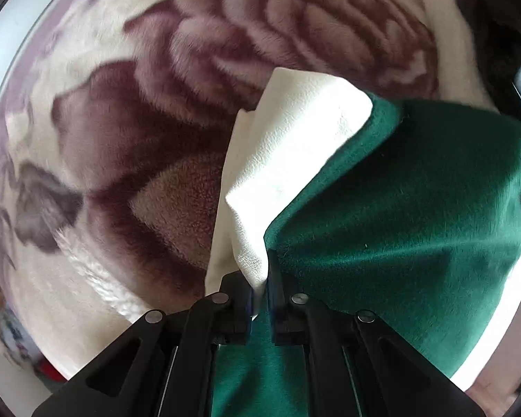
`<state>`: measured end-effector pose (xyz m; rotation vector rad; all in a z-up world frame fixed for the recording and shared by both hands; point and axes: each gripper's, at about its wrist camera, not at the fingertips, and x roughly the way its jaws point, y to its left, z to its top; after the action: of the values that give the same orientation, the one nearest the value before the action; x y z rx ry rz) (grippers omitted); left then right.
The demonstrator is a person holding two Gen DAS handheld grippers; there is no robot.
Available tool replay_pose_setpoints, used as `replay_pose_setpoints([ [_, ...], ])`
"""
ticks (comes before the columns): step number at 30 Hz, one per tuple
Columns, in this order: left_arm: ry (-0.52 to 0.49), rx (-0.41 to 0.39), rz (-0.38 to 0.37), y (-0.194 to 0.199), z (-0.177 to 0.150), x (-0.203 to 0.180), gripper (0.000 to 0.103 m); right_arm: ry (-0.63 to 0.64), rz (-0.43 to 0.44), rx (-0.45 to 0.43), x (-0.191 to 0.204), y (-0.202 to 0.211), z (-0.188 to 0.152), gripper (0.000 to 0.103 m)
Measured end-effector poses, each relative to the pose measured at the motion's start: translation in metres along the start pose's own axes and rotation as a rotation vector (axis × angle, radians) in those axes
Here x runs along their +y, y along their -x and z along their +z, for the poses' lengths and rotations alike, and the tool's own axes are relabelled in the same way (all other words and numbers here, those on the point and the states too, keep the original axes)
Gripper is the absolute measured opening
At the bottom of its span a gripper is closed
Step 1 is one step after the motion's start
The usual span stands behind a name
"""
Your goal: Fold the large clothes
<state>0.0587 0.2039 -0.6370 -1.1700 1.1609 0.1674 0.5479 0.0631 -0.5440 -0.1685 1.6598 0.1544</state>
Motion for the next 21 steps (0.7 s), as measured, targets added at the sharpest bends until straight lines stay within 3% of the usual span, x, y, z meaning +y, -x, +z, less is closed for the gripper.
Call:
replay_pose_setpoints([
  [1, 0.020, 0.021, -0.038, 0.004, -0.002, 0.002, 0.023, 0.015, 0.033, 0.005, -0.002, 0.005, -0.002, 0.021],
  [2, 0.038, 0.035, -0.059, 0.009, -0.004, 0.003, 0.034, 0.033, 0.094, 0.013, -0.006, 0.011, -0.005, 0.042],
  [4, 0.065, 0.019, -0.063, 0.024, -0.012, 0.004, 0.042, 0.055, 0.257, 0.049, -0.017, 0.026, -0.016, 0.068],
  [6, 0.075, 0.000, -0.045, 0.038, -0.019, 0.004, 0.043, 0.044, 0.410, 0.056, -0.040, 0.050, -0.042, 0.068],
  [8, 0.085, -0.016, -0.021, 0.047, -0.023, 0.000, 0.044, 0.064, 0.483, 0.040, -0.064, 0.073, -0.077, 0.068],
  [11, 0.089, -0.040, 0.001, 0.054, -0.035, -0.006, 0.054, 0.053, 0.523, 0.029, -0.109, 0.087, -0.154, 0.070],
  [14, 0.078, -0.057, 0.076, 0.034, -0.042, -0.016, 0.054, -0.051, 0.543, 0.118, -0.158, 0.059, -0.255, 0.070],
  [16, 0.069, -0.086, 0.134, 0.025, -0.040, -0.016, 0.047, -0.157, 0.580, 0.243, -0.181, 0.018, -0.328, 0.070],
  [17, 0.059, -0.106, 0.158, 0.023, -0.042, -0.017, 0.023, -0.215, 0.614, 0.309, -0.189, -0.007, -0.366, 0.070],
  [18, 0.047, -0.118, 0.173, 0.020, -0.043, -0.019, 0.013, -0.274, 0.635, 0.361, -0.195, -0.031, -0.397, 0.070],
  [21, 0.041, -0.162, 0.201, 0.021, -0.046, -0.021, 0.005, -0.445, 0.729, 0.463, -0.202, -0.090, -0.476, 0.070],
])
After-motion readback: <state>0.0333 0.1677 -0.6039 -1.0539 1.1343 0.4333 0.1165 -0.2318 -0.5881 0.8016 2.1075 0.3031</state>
